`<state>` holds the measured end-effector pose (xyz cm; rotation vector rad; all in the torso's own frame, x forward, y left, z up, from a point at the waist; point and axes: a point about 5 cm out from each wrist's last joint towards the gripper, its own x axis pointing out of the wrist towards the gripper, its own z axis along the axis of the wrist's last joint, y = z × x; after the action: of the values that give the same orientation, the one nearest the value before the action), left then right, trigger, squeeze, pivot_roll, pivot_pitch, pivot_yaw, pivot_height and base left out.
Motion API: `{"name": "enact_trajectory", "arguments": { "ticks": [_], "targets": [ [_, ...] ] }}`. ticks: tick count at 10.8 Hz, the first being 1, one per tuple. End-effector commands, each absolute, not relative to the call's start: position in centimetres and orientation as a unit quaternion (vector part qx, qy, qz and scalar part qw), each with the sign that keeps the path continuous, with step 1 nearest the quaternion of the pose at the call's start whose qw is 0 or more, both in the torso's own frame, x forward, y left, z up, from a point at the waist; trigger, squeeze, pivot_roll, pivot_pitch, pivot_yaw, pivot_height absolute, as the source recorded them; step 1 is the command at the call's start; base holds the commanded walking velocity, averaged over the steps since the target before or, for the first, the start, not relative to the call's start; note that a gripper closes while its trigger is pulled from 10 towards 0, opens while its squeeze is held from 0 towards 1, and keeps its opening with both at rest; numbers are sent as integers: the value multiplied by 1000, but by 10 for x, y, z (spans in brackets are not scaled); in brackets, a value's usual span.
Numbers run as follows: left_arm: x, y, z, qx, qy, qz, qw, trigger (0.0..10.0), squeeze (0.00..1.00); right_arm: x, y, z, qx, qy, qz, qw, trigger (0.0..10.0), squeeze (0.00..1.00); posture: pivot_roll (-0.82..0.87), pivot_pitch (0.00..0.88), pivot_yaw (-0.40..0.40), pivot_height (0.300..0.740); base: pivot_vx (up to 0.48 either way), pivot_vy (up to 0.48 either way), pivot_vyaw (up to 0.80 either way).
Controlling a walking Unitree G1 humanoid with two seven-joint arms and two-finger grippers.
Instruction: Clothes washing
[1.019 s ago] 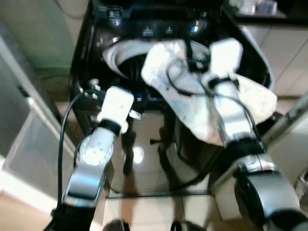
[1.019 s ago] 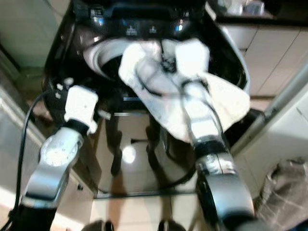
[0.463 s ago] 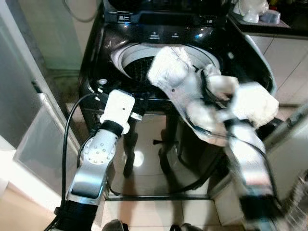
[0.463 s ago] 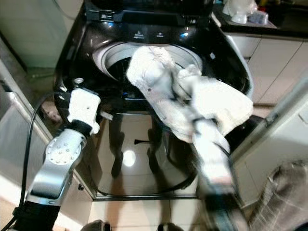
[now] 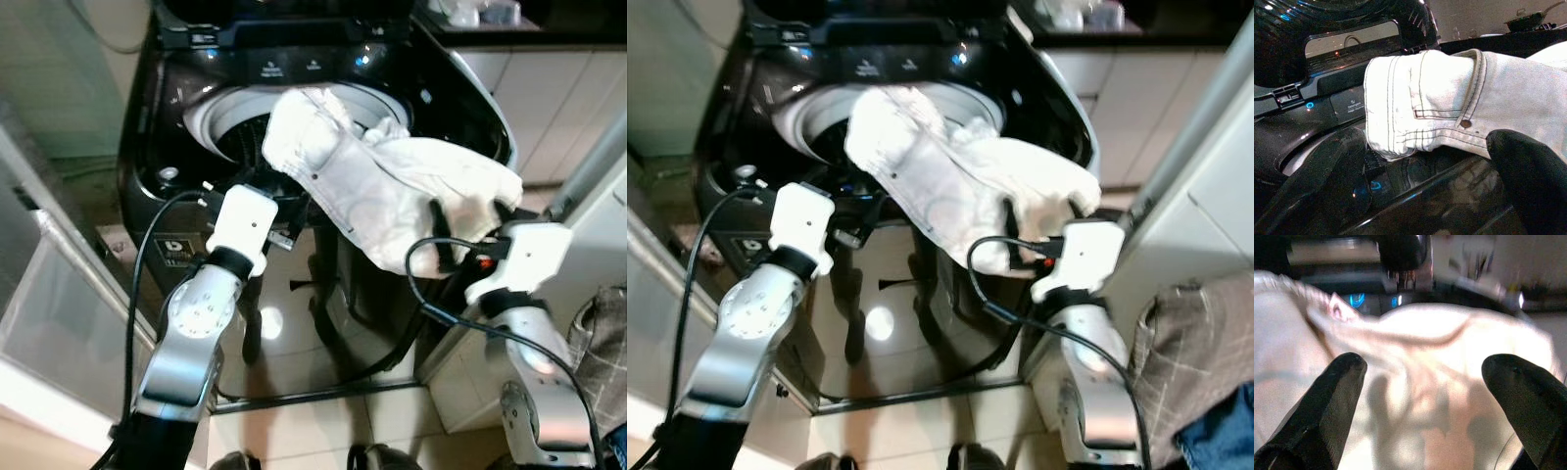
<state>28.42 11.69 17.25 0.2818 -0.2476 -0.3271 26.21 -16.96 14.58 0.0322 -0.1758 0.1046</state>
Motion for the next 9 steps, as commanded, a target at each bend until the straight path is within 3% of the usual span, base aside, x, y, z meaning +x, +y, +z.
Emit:
{"name": "enact_trajectory", "arguments": {
  "ticks": [1,5,9],
  "targets": [
    [282,120,172,142,-116,-165,969,10000,0,266,-169,144,25,-74,53,996,10000,0,-100,129,28,740,0,0,0],
    [273,132,180,151,-114,-144,971,10000,0,282,-175,101,19,22,47,999,10000,0,-40,188,13,740,0,0,0],
    [270,130,179,147,-109,-136,974,10000,0,320,-144,145,13,-64,94,993,10000,0,-38,178,-10,740,0,0,0]
  ]
}}
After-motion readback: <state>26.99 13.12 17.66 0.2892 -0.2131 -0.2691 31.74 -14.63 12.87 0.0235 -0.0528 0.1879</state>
